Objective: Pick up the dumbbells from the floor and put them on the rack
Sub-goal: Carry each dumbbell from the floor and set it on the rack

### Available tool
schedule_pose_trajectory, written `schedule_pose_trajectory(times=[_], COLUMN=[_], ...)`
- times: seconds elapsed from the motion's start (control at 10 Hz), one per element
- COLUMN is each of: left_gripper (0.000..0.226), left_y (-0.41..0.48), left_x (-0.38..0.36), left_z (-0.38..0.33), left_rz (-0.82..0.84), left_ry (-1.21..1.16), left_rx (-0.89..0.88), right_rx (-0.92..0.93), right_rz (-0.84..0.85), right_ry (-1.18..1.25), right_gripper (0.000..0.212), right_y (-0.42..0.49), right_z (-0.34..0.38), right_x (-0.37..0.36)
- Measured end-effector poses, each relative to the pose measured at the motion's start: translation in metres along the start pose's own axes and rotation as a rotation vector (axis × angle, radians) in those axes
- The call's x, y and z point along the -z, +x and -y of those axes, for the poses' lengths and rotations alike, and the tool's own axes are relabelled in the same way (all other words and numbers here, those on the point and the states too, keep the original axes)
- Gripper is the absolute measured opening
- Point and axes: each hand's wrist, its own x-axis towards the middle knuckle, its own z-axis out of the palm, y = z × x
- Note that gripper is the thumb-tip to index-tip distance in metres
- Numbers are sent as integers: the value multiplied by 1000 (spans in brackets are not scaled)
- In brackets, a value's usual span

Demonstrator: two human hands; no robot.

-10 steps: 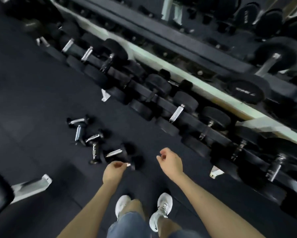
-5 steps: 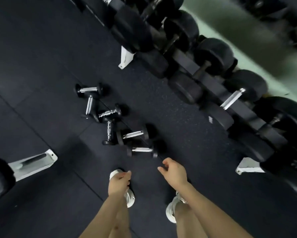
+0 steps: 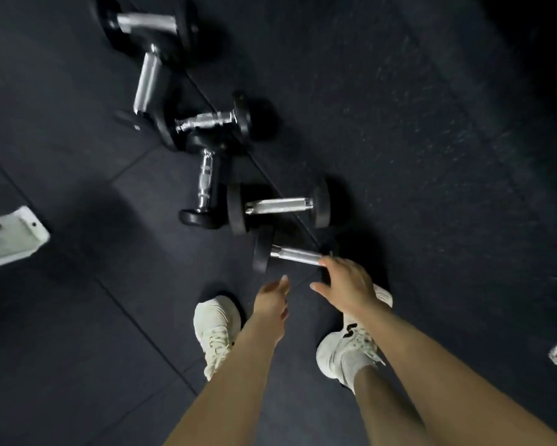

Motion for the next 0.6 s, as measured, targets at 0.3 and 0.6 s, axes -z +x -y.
schedule_pose_trajectory(times=[0.3, 0.6], left_gripper=[57, 44], left_y=[117, 124], left_x=[-54, -60], left_z=[17, 1], left_rz=[166, 105], left_ry=[-390, -499], left_rx=[0, 46], right_rx=[175, 104], right_rz=[279, 269], right_ry=[-396, -264], right_gripper=[66, 35], right_y=[119, 114], right_z=[-19, -16], right_x=[-48, -31])
